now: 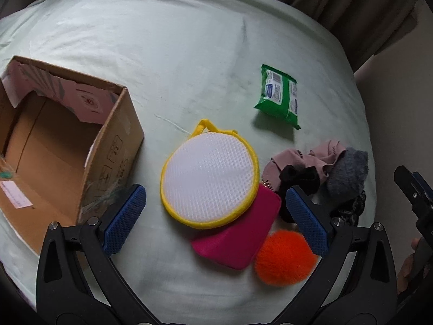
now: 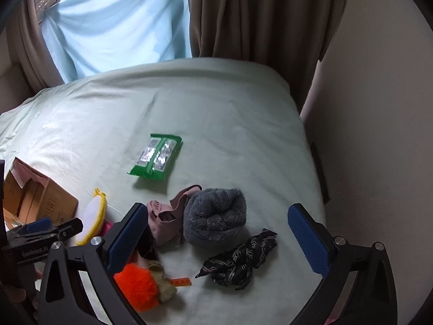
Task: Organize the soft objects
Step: 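Grasp the white mesh pad with the left tool while the right tool grasps the grey fuzzy sock, then carry the mesh pad with the left tool while the right tool carries the sock over the box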
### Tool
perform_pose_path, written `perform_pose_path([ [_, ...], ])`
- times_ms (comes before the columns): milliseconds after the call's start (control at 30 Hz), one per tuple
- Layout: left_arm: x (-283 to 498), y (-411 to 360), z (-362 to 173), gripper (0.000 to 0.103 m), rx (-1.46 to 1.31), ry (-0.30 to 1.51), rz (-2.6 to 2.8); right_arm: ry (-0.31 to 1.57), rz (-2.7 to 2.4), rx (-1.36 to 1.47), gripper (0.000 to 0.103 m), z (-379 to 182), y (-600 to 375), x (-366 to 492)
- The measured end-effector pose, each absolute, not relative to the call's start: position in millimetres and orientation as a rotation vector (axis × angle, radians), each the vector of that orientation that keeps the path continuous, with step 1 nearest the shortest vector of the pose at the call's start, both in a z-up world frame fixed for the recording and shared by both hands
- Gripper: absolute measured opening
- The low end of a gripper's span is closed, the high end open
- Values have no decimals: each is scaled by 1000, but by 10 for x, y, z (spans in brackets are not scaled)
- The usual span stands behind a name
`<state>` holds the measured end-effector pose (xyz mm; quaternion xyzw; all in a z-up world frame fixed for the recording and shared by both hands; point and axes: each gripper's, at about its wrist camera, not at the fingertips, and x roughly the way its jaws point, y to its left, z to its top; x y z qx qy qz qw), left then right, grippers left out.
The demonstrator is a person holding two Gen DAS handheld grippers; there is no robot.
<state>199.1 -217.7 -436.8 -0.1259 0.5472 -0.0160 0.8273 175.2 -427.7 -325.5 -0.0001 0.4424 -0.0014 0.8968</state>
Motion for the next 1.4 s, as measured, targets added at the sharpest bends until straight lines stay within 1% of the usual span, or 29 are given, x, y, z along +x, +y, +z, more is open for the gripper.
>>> perform_pose_path([
  [100, 2084, -2185, -4522, 101, -251, 1168, -24, 938, 25, 4, 103, -3511, -4305, 1855],
  [167, 2117, -2270, -4545, 101, -204, 1138, -40, 941, 41, 8, 103, -3663, -4323, 1939],
  [267, 2206, -2380, -4661, 99, -181, 1162, -79, 946, 56, 12, 103, -3841, -4353, 2036],
  [567, 2358, -2160, -4969, 92, -305, 1226, -65, 982, 74, 51, 101, -4107, -4390, 2219],
  [600, 2375, -2137, -4999, 92, -326, 1230, -69, 989, 77, 61, 96, -4136, -4395, 2226],
  [633, 2395, -2122, -5024, 92, -339, 1234, -70, 1001, 85, 73, 94, -4177, -4398, 2235],
  [700, 2433, -2116, -5058, 91, -342, 1240, -79, 1029, 97, 96, 81, -4264, -4404, 2251],
  [733, 2449, -2114, -5083, 90, -343, 1245, -85, 1042, 98, 102, 78, -4302, -4403, 2248],
  [767, 2457, -2102, -5103, 87, -351, 1245, -89, 1049, 103, 108, 72, -4332, -4401, 2242],
  [800, 2464, -2087, -5117, 85, -362, 1244, -93, 1052, 106, 114, 70, -4344, -4399, 2239],
  [833, 2472, -2076, -5124, 81, -366, 1244, -94, 1052, 106, 120, 69, -4349, -4398, 2238],
  [867, 2474, -2065, -5124, 75, -368, 1242, -94, 1050, 109, 123, 65, -4345, -4398, 2240],
  [900, 2478, -2056, -5122, 71, -367, 1239, -93, 1050, 111, 123, 60, -4342, -4397, 2242],
  [967, 2454, -2007, -5094, 54, -353, 1230, -89, 1051, 118, 119, 55, -4330, -4381, 2251],
  [1000, 2465, -1997, -5079, 50, -348, 1227, -84, 1052, 120, 115, 52, -4326, -4368, 2251],
  [1067, 2498, -1956, -5064, 42, -340, 1229, -68, 1051, 124, 97, 49, -4305, -4339, 2235],
  [1133, 2536, -1905, -5034, 38, -333, 1231, -57, 1048, 124, 93, 47, -4269, -4335, 2205],
  [1300, 2533, -1958, -4884, 37, -278, 1205, -81, 1017, 104, 117, 45, -4131, -4349, 2105],
  [1400, 2505, -1971, -4704, 37, -257, 1170, -97, 995, 91, 131, 45, -4023, -4351, 2047],
])
